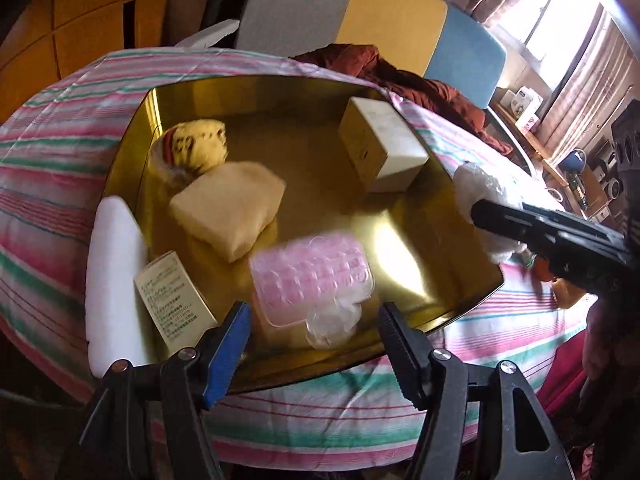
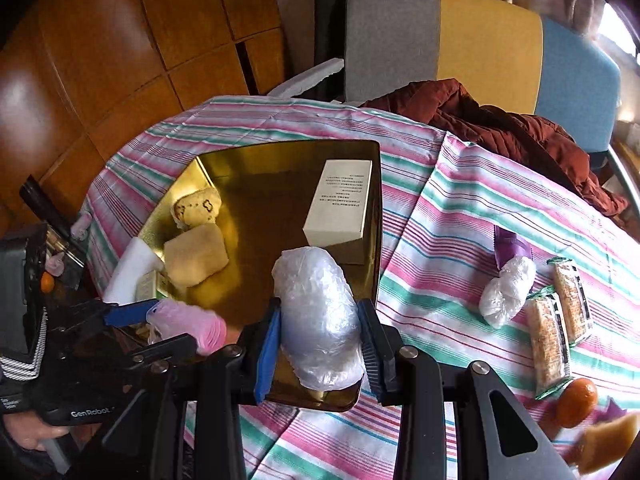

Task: Organize objects
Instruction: 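Lower the hair roller into the gold tray with left gripper while right gripper releases the bundle there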

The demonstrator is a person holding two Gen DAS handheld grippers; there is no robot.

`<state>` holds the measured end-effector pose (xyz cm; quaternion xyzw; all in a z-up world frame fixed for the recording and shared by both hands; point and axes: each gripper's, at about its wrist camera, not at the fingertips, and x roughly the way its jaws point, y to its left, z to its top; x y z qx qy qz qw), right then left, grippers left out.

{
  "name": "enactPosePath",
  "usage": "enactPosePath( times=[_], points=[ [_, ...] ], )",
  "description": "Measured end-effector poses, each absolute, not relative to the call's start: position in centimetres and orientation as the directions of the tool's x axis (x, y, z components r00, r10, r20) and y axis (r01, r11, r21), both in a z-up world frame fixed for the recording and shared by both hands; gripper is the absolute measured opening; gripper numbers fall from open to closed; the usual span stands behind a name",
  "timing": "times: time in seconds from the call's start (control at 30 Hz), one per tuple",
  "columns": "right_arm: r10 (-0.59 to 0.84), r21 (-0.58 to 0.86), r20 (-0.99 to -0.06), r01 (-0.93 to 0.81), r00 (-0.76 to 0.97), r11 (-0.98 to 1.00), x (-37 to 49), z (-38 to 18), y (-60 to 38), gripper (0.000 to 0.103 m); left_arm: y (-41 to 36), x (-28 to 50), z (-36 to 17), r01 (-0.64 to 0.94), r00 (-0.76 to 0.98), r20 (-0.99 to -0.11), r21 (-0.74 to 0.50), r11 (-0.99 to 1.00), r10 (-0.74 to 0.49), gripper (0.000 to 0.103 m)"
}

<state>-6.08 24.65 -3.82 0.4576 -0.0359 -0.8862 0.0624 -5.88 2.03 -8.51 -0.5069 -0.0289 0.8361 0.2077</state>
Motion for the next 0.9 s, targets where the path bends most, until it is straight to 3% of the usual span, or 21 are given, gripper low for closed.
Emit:
enactPosePath(
  times=[0.1,0.2,0.37,0.53,0.63,0.9],
  points=[
    [-0.141,0.119,-0.809,0.076,-0.571,-0.990,-6.5,-4.4,24.6,0.040,1.5,-5.8,-8.3,-0.310,-0.411,-0.833,-0.255,-0.916,0.371,0.066],
    [-0.120,0.110,-0.814,0.053,-0.568,-0.993,-6.8,-4.9,24.6,0.071,1.1,-5.5,-7.9,-0.312,-0.420,-0.823,-0.264,-0.912,0.382,0.066],
    [-0.119,0.119,-0.816,0.037,-0.566,-0.992,-6.5,-5.4,24.8,0.078,0.4,-4.9,-6.9,-0.301,-0.465,-0.794,-0.275,-0.913,0.393,0.067],
    [-0.127,0.151,-0.794,0.010,-0.594,-0.988,-5.3,-5.0,25.1,0.102,0.7,-4.4,-5.4,-0.294,-0.534,-0.770,-0.218,-0.931,0.349,0.070],
    [-0.110,0.139,-0.777,0.001,-0.620,-0.990,-4.5,-4.7,24.8,0.103,1.1,-4.4,-4.7,-0.290,-0.563,-0.758,-0.192,-0.938,0.330,0.080],
    [-0.042,0.078,-0.756,-0.026,-0.653,-0.997,-2.8,-4.2,24.0,0.103,1.7,-3.9,-3.9,-0.269,-0.598,-0.755,-0.128,-0.955,0.270,0.081]
  ],
)
